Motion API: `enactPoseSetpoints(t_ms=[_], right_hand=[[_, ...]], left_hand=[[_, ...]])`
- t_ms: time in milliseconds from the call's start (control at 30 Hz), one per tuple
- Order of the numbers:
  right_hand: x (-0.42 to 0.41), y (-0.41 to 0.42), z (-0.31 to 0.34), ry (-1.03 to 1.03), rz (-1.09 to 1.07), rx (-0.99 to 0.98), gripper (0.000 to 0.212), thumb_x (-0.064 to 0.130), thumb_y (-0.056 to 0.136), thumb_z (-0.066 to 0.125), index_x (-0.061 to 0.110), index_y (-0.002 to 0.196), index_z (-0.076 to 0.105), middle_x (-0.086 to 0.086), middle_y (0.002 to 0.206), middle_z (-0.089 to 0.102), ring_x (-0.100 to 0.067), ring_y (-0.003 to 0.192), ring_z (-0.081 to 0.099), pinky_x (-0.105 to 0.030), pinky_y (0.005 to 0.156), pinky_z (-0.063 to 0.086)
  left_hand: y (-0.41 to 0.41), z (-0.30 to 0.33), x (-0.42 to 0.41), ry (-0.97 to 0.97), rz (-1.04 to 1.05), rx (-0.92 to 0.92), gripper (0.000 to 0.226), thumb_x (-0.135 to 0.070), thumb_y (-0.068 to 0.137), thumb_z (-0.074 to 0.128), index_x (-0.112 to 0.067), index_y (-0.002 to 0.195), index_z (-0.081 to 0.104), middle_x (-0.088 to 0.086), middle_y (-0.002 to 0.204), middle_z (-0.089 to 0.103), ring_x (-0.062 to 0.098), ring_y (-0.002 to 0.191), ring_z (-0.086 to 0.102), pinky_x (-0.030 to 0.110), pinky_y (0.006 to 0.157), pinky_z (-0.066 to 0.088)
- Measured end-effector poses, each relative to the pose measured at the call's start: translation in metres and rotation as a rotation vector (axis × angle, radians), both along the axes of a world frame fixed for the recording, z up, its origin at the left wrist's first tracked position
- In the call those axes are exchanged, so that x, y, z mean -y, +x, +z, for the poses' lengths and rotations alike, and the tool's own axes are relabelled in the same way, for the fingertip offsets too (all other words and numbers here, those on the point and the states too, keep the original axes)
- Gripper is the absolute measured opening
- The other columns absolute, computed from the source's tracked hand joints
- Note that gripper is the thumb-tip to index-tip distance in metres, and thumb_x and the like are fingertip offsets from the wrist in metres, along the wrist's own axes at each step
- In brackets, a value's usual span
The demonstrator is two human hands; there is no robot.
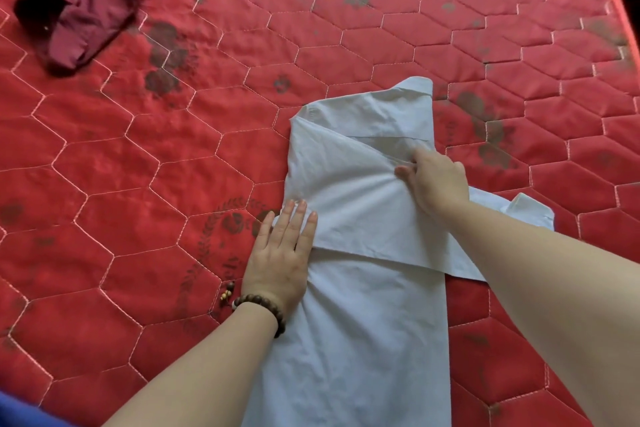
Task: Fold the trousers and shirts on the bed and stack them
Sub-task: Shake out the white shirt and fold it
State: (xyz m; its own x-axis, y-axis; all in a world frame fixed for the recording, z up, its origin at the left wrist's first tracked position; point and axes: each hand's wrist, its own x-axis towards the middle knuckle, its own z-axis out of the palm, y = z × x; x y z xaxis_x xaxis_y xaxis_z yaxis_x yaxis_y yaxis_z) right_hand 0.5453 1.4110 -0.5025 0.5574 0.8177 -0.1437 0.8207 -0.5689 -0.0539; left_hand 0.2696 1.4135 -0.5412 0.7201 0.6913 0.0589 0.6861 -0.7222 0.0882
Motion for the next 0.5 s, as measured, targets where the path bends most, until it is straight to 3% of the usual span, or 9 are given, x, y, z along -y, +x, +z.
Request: enactPoseSetpoints(t_ms=[100,200,300,400,433,500], right_hand=[[0.013,-0.012,0.001,0.138,-0.003,0.073,0.044,0.043,0.093,0.052,0.009,0.121,0.051,-0.015,0.129,0.047,-0.033,0.121,0.041,-0.045,0.101,0.026],[0.039,-0.047,-0.002,0.273,0.280,0.018,0.046,0.032,0.092,0.058,0.003,0.127,0.054,-0.019,0.143,0.043,-0.035,0.137,0.035,-0.052,0.115,0.013],[0.066,-0.072,-0.017,0.091,0.499,-0.085,0.059,0.042,0.095,0.050,0.013,0.145,0.038,-0.009,0.156,0.026,-0.028,0.146,0.018,-0.056,0.116,0.004],[0.085,-0.054,-0.030,-0.077,0.341,-0.046,0.064,0.060,0.093,0.015,0.035,0.151,0.002,0.005,0.160,-0.007,-0.014,0.147,-0.011,-0.052,0.115,-0.014],[0.090,-0.043,-0.032,-0.083,0.271,-0.021,0.064,0.061,0.092,0.009,0.038,0.150,-0.003,0.007,0.159,-0.011,-0.012,0.146,-0.015,-0.053,0.114,-0.016],[0.098,-0.025,-0.031,-0.103,0.177,-0.015,0.061,0.059,0.091,0.004,0.038,0.147,-0.011,0.008,0.158,-0.017,-0.009,0.144,-0.019,-0.054,0.113,-0.016]], left_hand=[[0.001,0.007,0.000,-0.038,0.011,-0.046,0.057,-0.008,0.083,0.028,-0.004,0.134,0.052,0.017,0.142,0.046,0.032,0.132,0.044,0.053,0.107,0.037],[0.003,0.013,-0.002,-0.046,-0.010,-0.137,0.057,-0.013,0.084,0.027,-0.003,0.134,0.053,0.018,0.141,0.047,0.032,0.131,0.045,0.053,0.105,0.038],[0.002,0.018,-0.005,-0.076,-0.031,-0.283,0.063,-0.029,0.085,0.034,-0.005,0.143,0.040,0.017,0.150,0.035,0.031,0.140,0.032,0.054,0.113,0.025],[-0.002,0.016,-0.005,-0.093,-0.026,-0.409,0.068,-0.040,0.095,0.029,-0.012,0.152,0.007,0.011,0.160,0.005,0.026,0.147,0.003,0.052,0.117,0.000],[-0.002,0.018,-0.005,-0.082,-0.018,-0.398,0.063,-0.039,0.096,0.022,-0.013,0.152,0.010,0.010,0.160,0.007,0.025,0.147,0.005,0.053,0.117,0.000],[0.005,0.029,0.000,-0.101,0.016,-0.317,0.064,-0.038,0.090,0.020,-0.011,0.146,0.036,0.011,0.153,0.031,0.026,0.143,0.026,0.056,0.115,0.009]])
